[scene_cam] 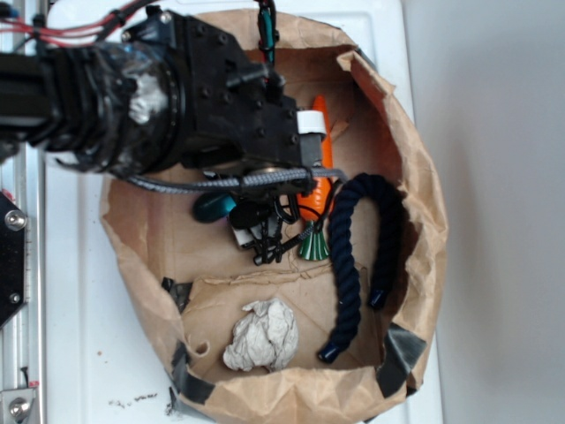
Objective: Grab the plastic pickle.
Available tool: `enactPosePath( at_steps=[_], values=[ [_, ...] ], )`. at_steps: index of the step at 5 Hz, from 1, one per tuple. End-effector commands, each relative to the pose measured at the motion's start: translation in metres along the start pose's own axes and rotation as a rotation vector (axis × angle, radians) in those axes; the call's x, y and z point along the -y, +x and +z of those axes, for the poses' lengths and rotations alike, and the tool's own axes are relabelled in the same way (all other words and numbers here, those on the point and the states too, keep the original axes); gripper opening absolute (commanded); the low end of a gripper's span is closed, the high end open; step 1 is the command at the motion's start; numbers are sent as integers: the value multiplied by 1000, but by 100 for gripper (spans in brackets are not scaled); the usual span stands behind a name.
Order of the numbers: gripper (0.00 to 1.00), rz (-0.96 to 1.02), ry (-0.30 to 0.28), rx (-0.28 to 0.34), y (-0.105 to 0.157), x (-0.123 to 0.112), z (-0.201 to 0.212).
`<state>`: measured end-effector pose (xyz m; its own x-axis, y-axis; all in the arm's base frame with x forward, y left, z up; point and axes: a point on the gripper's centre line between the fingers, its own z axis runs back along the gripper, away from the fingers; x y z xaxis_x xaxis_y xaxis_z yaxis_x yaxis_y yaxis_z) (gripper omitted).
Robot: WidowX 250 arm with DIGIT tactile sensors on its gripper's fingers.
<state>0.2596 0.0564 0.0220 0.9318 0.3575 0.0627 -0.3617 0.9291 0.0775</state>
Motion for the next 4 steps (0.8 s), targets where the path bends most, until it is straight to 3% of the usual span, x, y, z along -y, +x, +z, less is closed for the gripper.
enactPosePath(
  at_steps=[1,2,3,4],
  values=[
    [0,-55,-18,69,8,-8,48],
    [0,-65,0,38,5,-10,78],
    [0,-69,30,61,4,-8,107],
    [0,-58,36,144,1,-2,127]
  ],
)
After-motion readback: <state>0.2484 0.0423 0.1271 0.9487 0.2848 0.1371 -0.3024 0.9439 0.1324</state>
